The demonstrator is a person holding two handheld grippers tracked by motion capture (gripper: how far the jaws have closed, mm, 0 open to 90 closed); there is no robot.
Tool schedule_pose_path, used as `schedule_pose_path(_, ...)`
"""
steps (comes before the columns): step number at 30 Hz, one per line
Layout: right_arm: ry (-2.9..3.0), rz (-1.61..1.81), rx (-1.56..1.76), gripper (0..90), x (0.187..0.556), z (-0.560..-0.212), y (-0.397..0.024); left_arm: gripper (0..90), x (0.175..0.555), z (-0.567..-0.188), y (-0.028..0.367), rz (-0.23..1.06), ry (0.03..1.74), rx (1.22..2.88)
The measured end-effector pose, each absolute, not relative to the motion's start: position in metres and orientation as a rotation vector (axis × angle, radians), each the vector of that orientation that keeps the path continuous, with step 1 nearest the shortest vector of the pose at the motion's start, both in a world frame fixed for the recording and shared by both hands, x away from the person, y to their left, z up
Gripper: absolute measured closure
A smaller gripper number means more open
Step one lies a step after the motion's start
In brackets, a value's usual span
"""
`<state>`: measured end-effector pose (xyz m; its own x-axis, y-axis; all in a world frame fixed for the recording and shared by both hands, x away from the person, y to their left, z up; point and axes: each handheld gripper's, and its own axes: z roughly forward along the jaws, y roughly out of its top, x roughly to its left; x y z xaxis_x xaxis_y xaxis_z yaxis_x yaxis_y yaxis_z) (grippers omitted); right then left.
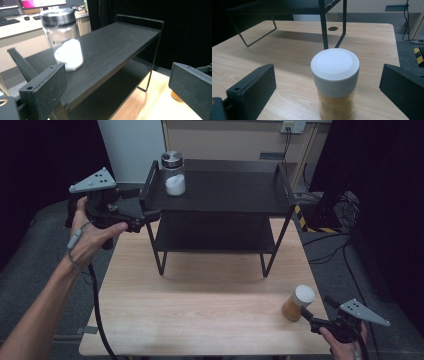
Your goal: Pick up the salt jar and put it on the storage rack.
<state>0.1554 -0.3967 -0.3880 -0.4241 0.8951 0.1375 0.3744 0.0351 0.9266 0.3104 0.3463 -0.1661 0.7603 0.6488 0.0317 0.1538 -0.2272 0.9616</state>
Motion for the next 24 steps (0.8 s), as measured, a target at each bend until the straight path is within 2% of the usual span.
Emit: schedule_pose_path(24,1.834,1.376,1.266,1.2,0.155,-0.387,-0.396,0.7,0.279,-0.268,0.371,0.516,0.617,1.775)
